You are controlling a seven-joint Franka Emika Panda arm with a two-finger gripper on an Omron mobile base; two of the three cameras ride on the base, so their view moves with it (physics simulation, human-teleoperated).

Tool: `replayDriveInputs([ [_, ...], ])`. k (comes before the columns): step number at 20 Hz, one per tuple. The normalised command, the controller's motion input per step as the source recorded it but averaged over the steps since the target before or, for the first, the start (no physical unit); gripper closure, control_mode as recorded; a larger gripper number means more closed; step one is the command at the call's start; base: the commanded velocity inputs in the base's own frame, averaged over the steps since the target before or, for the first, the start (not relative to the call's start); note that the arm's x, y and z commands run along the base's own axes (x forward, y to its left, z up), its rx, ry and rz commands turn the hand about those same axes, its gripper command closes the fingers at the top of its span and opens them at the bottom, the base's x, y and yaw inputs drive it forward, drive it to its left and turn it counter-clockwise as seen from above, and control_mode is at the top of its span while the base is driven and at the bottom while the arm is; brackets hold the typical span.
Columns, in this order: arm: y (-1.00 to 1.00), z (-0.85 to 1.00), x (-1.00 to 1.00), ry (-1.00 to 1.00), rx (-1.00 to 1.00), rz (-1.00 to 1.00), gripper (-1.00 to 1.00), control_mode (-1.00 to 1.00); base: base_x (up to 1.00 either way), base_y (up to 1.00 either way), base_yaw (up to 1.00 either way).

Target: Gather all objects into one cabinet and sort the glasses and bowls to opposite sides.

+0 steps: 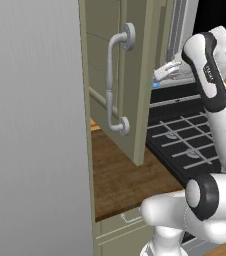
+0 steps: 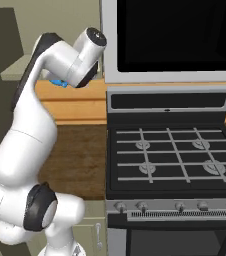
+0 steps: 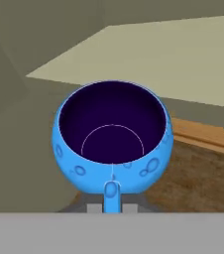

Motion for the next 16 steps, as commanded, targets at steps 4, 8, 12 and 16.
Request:
replayDriveInputs([
  [4, -0.33, -0.07, -1.00, 0.00, 0.12, 0.32, 1.00, -1.00, 0.00, 0.00, 0.00],
  [8, -0.39, 0.01, -1.00, 0.00, 0.07, 0.38, 1.00, -1.00, 0.00, 0.00, 0.00],
  [12, -0.95, 0.02, -0.73, -0.05, -0.07, 0.27, 1.00, -1.00, 0.00, 0.00, 0.00],
  [16, -0.82, -0.26, -0.48, 0.00, -0.23, 0.01, 1.00, -1.00, 0.00, 0.00, 0.00],
])
